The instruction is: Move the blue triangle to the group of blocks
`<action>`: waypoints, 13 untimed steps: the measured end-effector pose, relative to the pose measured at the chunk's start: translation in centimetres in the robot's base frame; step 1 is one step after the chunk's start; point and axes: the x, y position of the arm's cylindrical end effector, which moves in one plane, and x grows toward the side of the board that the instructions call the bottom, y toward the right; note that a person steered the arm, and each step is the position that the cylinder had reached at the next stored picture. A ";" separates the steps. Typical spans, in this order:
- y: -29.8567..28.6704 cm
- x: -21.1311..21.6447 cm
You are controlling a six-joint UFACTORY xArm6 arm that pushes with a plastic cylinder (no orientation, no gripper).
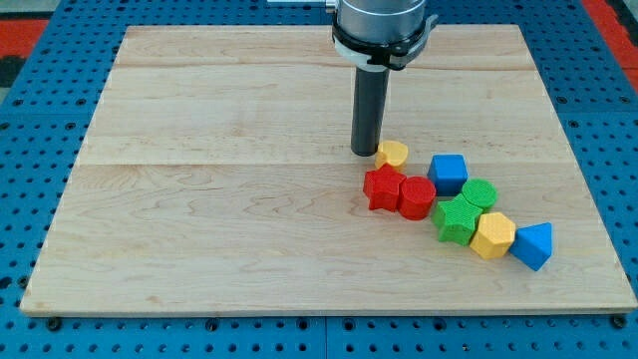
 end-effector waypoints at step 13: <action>7.0 11.5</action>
